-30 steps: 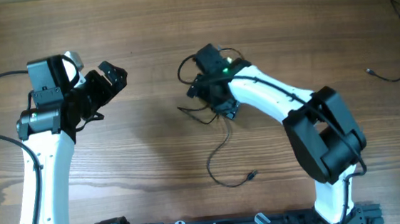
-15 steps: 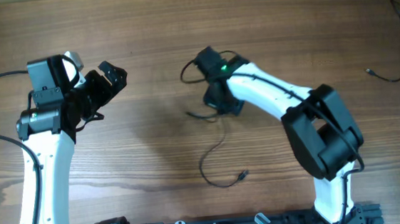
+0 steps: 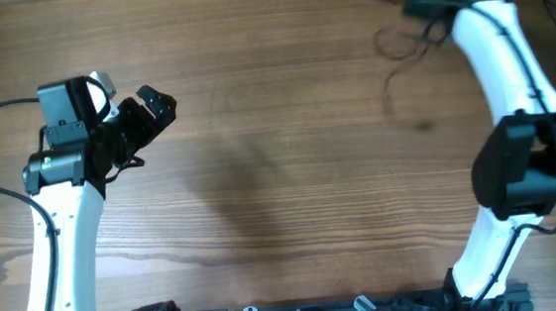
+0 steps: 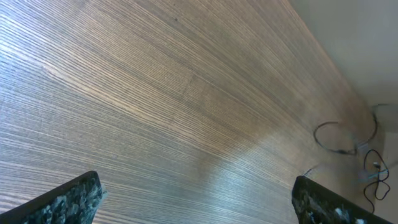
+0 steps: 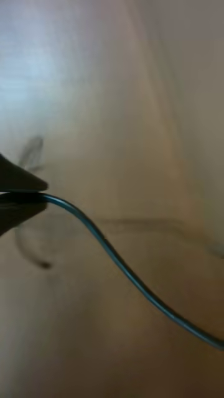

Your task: Untangle cables

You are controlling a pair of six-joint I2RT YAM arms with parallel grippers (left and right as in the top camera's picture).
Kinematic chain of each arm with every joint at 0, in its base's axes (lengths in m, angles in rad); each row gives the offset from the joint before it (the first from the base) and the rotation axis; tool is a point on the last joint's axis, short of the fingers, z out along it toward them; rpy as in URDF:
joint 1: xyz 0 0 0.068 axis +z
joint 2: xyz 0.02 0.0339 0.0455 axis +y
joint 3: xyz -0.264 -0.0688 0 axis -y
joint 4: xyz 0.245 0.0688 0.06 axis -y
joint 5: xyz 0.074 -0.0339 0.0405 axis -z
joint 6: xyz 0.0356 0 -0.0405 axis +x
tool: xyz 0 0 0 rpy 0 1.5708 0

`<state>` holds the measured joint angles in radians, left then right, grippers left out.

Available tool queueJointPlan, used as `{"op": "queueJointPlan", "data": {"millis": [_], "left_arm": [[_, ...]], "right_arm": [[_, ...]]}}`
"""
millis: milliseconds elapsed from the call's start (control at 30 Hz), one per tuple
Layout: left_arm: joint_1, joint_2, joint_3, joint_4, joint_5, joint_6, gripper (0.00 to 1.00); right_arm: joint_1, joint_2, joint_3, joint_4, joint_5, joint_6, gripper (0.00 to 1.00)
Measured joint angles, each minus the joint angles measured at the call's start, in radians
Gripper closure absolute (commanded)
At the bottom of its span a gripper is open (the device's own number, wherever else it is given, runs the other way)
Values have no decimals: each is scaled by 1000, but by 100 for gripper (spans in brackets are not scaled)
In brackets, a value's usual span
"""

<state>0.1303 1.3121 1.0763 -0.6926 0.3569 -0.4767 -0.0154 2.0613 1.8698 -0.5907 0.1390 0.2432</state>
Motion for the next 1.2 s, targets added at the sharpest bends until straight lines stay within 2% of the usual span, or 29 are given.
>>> {"op": "queueJointPlan", "data": {"millis": [133, 233, 433, 567, 600, 633, 667, 833, 1000, 1167, 1200], "left_arm": [[0, 0, 0, 0, 0, 0, 0], [0, 0, 0, 0, 0, 0, 0], [0, 1, 0, 0, 0, 0, 0], [0, 1, 0, 0, 0, 0, 0], [0, 1, 0, 0, 0, 0, 0], [0, 1, 0, 0, 0, 0, 0], [0, 1, 0, 0, 0, 0, 0], [0, 1, 0, 0, 0, 0, 0], [0, 1, 0, 0, 0, 0, 0], [0, 1, 0, 0, 0, 0, 0], [0, 1, 0, 0, 0, 0, 0]], "right_arm": [[-85, -16, 24, 217, 1, -59, 95], [-117, -8, 26, 291, -4, -66, 95], [-126, 157, 35, 295, 40, 0, 96], [-132, 280, 32, 154, 140, 145, 96], [-136, 292, 31, 97, 180, 217, 62], [-141, 293, 31, 82, 203, 258, 20], [-146, 293, 31, 82, 211, 283, 0], [-181, 289, 31, 6, 206, 269, 0], [-173, 172, 31, -20, 126, 53, 0], [-193, 91, 33, -22, 87, 77, 1], [-204, 95, 33, -5, 85, 81, 4]]}}
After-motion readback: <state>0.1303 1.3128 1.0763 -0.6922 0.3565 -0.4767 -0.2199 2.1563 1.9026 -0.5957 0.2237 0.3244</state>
